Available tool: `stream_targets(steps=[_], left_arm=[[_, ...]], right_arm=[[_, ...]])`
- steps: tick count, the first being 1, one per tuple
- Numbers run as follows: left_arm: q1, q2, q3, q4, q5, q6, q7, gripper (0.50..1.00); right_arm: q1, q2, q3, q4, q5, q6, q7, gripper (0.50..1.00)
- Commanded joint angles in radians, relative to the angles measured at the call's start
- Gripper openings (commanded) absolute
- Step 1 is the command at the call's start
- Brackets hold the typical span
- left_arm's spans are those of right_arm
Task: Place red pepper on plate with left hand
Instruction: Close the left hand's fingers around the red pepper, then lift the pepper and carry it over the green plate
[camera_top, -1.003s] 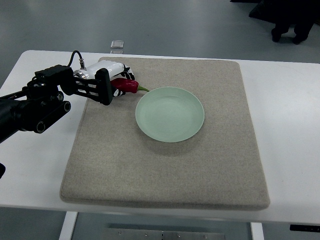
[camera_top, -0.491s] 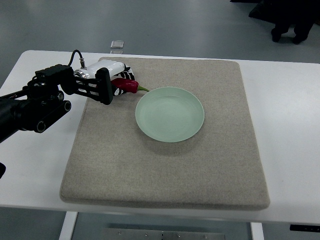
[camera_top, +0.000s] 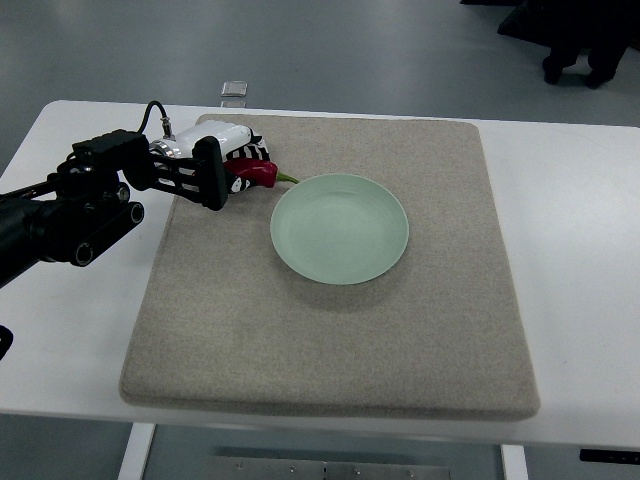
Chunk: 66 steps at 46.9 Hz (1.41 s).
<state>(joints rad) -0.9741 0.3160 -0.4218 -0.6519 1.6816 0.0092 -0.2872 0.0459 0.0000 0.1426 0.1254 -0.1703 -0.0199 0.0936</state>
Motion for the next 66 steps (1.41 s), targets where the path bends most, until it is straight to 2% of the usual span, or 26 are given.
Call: stream_targets(steps=[1, 32, 55, 66], left_arm=[[0.000, 0.000, -0.002, 0.000, -0.002, 0.000, 0.000, 0.500], [-0.035, 0.005, -0.035, -0.017, -0.023, 0.035, 0.000, 0.500], [-0.057, 0.002, -0.020, -0.229, -0.002, 0.021, -0.009, 0.500], [-0.055, 0.002, 0.040, -0.278, 0.004, 0.015, -0.017, 0.500]], right_arm=[[0.000, 0.000, 0.000, 0.000, 0.000, 0.000, 0.000, 0.932], [0.000, 0.000, 0.000, 0.000, 0.000, 0.000, 0.000, 0.932], [0.000, 0.000, 0.000, 0.000, 0.000, 0.000, 0.000, 0.932], [0.000, 0.000, 0.000, 0.000, 0.000, 0.000, 0.000, 0.932]])
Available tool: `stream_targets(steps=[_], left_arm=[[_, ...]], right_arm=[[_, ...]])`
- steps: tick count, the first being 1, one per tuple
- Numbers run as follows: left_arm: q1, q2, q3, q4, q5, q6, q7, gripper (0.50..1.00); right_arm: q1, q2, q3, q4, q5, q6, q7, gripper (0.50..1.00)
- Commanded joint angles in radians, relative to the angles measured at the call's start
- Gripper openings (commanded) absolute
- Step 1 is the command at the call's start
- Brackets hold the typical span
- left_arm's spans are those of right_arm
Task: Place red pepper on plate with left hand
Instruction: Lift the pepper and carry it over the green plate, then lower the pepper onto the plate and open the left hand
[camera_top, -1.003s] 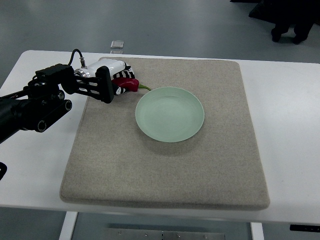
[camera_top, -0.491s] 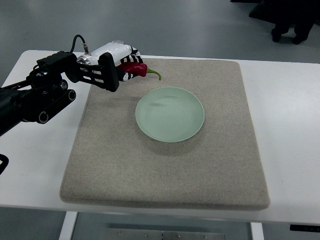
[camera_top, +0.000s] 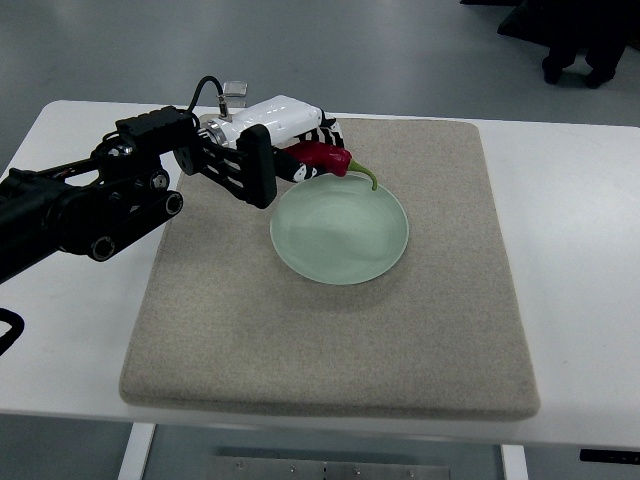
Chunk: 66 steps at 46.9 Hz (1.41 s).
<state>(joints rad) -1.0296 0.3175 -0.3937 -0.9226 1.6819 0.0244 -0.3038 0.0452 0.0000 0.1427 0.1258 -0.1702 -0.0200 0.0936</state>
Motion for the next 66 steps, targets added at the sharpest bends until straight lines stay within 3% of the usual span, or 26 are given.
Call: stream_targets(steps=[1, 27, 66], left_arm=[[0.000, 0.000, 0.018, -0.007, 0.007, 0.000, 0.000, 0.500], [0.013, -0.005, 0.061, -0.073, 0.044, 0.000, -0.002, 0.500], [0.017, -0.021, 0.105, -0.058, 0.050, 0.003, 0.000, 0.500]], right_arm=[[-0.001, 0.000, 0.000, 0.000, 0.000, 0.000, 0.000, 0.932], [0.001, 0.000, 0.000, 0.000, 0.000, 0.000, 0.000, 0.932], [0.001, 0.000, 0.000, 0.000, 0.000, 0.000, 0.000, 0.932]])
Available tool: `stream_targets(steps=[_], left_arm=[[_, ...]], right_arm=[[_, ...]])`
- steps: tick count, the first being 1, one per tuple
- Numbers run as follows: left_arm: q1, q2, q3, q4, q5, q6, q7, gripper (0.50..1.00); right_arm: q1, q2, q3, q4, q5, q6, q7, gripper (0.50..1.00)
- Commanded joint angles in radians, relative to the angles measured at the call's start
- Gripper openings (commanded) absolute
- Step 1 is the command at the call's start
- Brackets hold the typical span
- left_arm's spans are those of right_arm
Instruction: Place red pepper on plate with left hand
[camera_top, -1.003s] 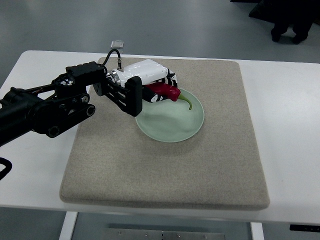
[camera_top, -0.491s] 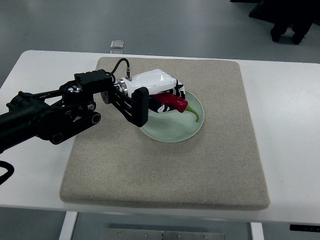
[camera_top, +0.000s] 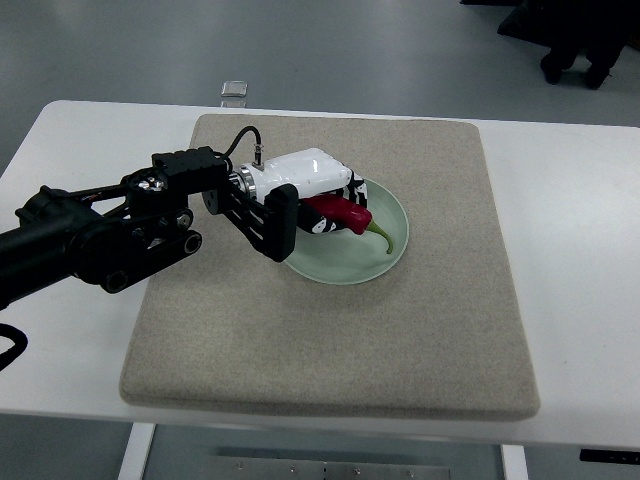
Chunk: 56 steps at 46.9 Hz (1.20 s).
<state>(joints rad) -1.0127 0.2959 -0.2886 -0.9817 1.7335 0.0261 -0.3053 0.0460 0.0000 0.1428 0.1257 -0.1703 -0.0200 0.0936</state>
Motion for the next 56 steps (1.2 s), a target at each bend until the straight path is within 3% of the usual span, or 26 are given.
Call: stream_targets(steps=[1, 11, 18, 22, 27, 29, 39, 45, 56], left_arm=[[0.000, 0.000, 0.000, 0.001, -0.002, 0.002, 0.002, 0.500], [0.006, -0.001, 0.000, 0.001, -0.003, 0.012, 0.002, 0.500], [0.013, -0.001, -0.001, 0.001, -0.012, 0.018, 0.002, 0.683], [0.013, -0.003, -0.007, 0.001, -0.023, 0.018, 0.002, 0.852], [0.014, -0.003, -0.014, 0.001, -0.025, 0.020, 0.002, 0.893], [0.014, -0.003, -0.015, 0.001, -0.025, 0.020, 0.002, 0.932], [0.014, -0.003, -0.020, 0.000, -0.026, 0.046, 0.002, 0.958], [0.013, -0.001, -0.023, 0.008, -0.072, 0.107, 0.002, 0.971], [0.012, 0.000, -0.060, 0.040, -0.497, 0.189, 0.002, 0.990]], right_arm=[[-0.001, 0.000, 0.000, 0.000, 0.000, 0.000, 0.000, 0.932], [-0.001, 0.000, 0.000, 0.000, 0.001, 0.000, 0.000, 0.932], [0.000, 0.000, 0.000, 0.000, 0.000, 0.000, 0.000, 0.932], [-0.001, 0.000, 0.000, 0.000, 0.000, 0.000, 0.000, 0.932], [-0.001, 0.000, 0.000, 0.000, 0.000, 0.000, 0.000, 0.932], [0.000, 0.000, 0.000, 0.000, 0.000, 0.000, 0.000, 0.932], [0.000, 0.000, 0.000, 0.000, 0.000, 0.000, 0.000, 0.932], [0.000, 0.000, 0.000, 0.000, 0.000, 0.000, 0.000, 0.932], [0.000, 0.000, 0.000, 0.000, 0.000, 0.000, 0.000, 0.932]])
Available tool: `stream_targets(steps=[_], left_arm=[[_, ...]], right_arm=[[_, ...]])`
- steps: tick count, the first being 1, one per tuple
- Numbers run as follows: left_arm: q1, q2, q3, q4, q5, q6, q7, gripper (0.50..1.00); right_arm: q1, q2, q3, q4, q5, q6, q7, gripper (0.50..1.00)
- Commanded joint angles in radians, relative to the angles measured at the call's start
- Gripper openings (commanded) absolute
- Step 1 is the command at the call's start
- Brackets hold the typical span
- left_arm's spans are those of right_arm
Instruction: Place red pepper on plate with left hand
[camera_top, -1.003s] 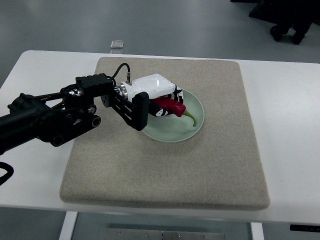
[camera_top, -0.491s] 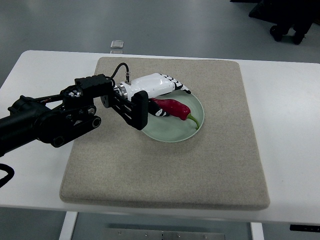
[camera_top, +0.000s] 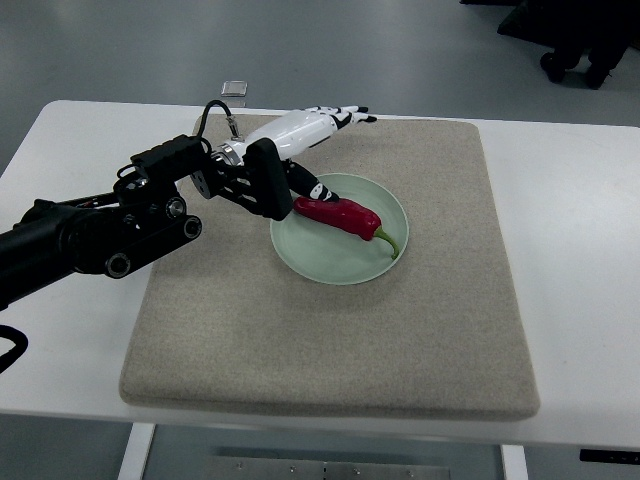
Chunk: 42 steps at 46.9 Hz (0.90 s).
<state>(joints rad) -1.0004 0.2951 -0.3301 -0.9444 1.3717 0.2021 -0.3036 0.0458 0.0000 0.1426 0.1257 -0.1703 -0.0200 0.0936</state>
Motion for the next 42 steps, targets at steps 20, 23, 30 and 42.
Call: stream_targets(steps=[20, 23, 30, 42], left_arm=[[0.022, -0.002, -0.139, 0.116, -0.647, 0.142, -0.002, 0.994], [0.023, -0.002, -0.158, 0.127, -0.744, 0.148, -0.002, 0.992], [0.025, -0.004, -0.165, 0.168, -0.960, 0.183, 0.000, 0.994], [0.069, -0.005, -0.253, 0.164, -1.307, 0.177, -0.002, 1.000]], right_arm=[[0.000, 0.000, 0.000, 0.000, 0.000, 0.000, 0.000, 0.932], [-0.001, 0.000, 0.000, 0.000, 0.000, 0.000, 0.000, 0.932], [0.000, 0.000, 0.000, 0.000, 0.000, 0.000, 0.000, 0.932], [0.000, 0.000, 0.000, 0.000, 0.000, 0.000, 0.000, 0.932]])
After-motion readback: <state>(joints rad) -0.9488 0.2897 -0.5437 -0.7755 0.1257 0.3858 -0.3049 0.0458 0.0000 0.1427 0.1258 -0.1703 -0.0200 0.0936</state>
